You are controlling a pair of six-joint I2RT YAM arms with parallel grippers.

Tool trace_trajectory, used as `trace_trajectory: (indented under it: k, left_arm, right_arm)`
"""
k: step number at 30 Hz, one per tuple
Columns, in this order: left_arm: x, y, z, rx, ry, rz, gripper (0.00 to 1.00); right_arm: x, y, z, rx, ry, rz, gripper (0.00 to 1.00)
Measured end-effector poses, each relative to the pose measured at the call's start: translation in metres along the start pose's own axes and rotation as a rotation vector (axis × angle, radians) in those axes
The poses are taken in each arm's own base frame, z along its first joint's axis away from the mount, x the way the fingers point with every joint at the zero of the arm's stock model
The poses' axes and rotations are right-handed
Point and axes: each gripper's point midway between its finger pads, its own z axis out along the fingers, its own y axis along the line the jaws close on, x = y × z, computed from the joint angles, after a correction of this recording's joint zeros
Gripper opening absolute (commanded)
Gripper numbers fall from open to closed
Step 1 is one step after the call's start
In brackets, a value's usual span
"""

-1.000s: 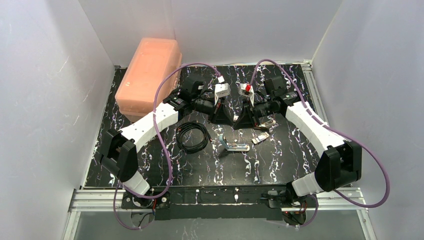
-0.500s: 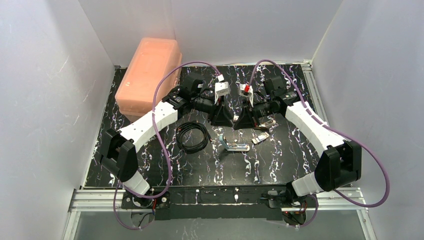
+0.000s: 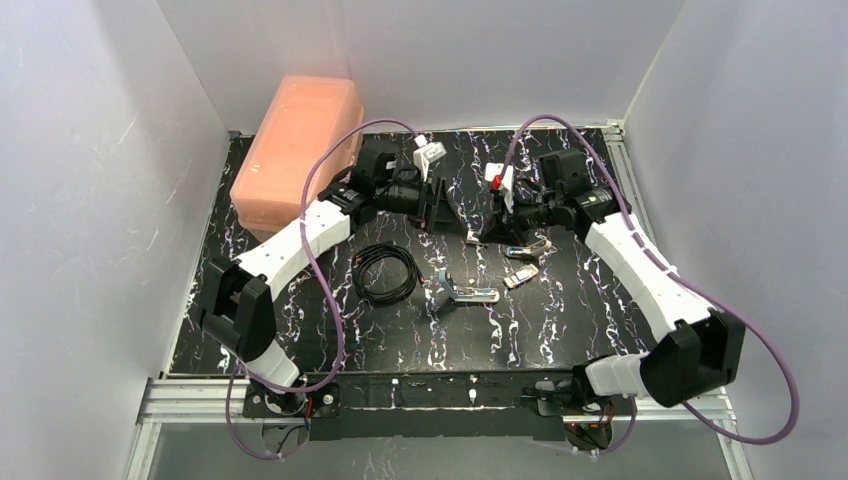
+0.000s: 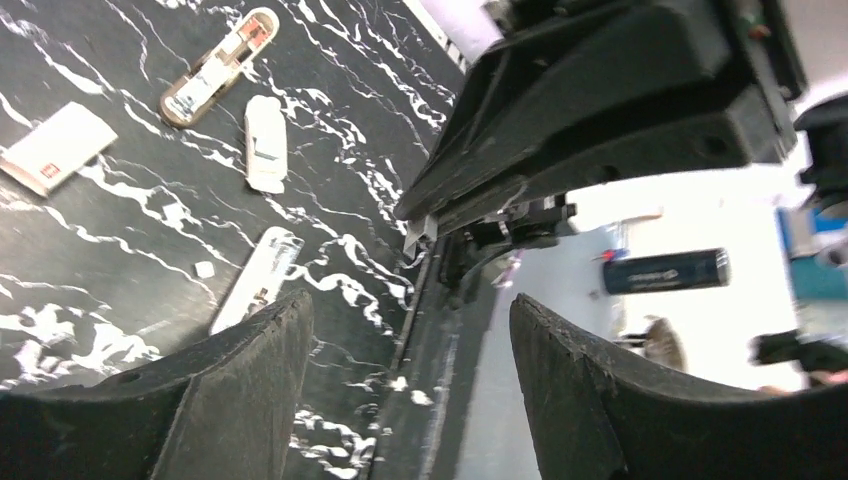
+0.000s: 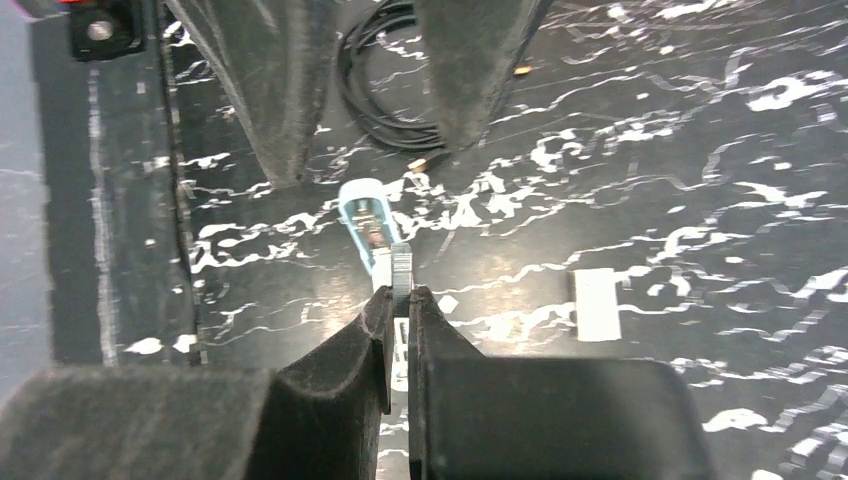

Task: Load the staples into the stapler
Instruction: Pick up the staple from the center of the board.

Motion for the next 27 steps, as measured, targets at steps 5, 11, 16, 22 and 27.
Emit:
trace_trajectory:
  k: [5,11,16,22,27]
  left_arm:
    - [-0.010,0.002,0.006,-0.013,0.004,-0.211,0.71]
    - [-0.011,0.017,0.021,-0.022,0.040,-0.410,0.71]
    - [-0.010,0.026,0.031,-0.020,0.063,-0.530,0.66]
    - [-0.024,0.017,0.031,0.004,0.048,-0.570,0.51]
    - [-0.028,0.014,0.033,0.023,0.042,-0.597,0.48]
  right_arm:
    - [-0.013,-0.007,-0.014,0.103,-0.016,-0.098,0.03]
    - [-0.003,-0.016,-0.013,0.156,0.015,-0.113,0.03]
    - [0.001,-0.020,-0.012,0.178,0.031,-0.124,0.03]
    - [-0.002,-0.024,-0.012,0.194,0.027,-0.143,0.03]
    - [-0.005,-0.026,-0.011,0.202,0.020,-0.148,0.03]
